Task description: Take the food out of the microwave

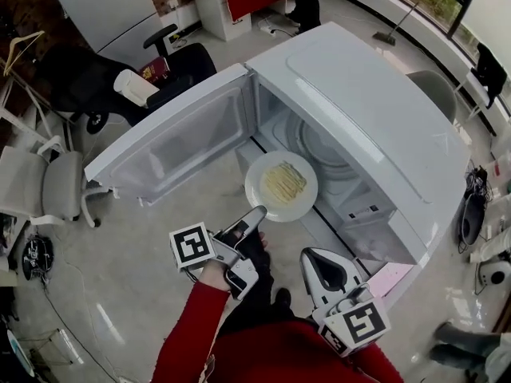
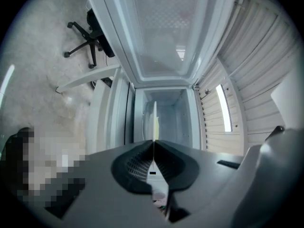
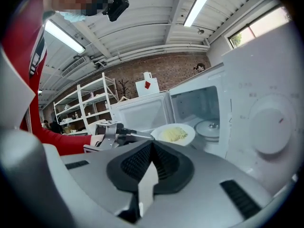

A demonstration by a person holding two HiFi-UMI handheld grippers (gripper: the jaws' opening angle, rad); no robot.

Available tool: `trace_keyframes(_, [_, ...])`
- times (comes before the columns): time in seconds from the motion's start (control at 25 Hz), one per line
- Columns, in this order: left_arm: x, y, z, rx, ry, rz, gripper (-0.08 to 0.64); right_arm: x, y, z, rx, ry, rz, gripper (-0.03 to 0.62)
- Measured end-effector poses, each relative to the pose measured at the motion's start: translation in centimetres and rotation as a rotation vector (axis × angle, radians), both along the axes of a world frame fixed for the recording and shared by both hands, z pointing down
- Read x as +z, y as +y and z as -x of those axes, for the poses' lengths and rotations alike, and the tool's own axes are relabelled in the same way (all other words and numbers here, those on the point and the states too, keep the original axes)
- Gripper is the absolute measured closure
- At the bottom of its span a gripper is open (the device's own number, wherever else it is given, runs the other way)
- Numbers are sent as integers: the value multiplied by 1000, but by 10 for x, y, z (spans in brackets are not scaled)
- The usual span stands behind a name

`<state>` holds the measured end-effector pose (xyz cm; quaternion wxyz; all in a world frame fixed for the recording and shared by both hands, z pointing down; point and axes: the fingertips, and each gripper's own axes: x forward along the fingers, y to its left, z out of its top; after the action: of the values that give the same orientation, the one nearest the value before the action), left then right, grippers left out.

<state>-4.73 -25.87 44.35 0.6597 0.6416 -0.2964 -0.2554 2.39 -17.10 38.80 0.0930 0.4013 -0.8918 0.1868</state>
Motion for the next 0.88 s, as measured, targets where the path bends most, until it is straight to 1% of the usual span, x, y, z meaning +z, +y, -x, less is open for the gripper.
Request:
trace_keyframes(0.2, [-16, 49, 13, -62, 1, -27, 541, -6, 30, -1, -52, -3, -45, 583])
trace_keyframes(0.4, [-26, 106, 20, -106, 0, -36, 541, -15, 55, -7, -86, -1, -96, 583])
trace_keyframes(0.64, [-28, 170, 18, -152, 1, -20, 541, -17, 81, -12, -137, -15, -113, 583])
trace_keyframes(0.88, [-29, 218, 18, -179, 5, 2, 541, -18, 103, -8, -197, -7, -111, 583])
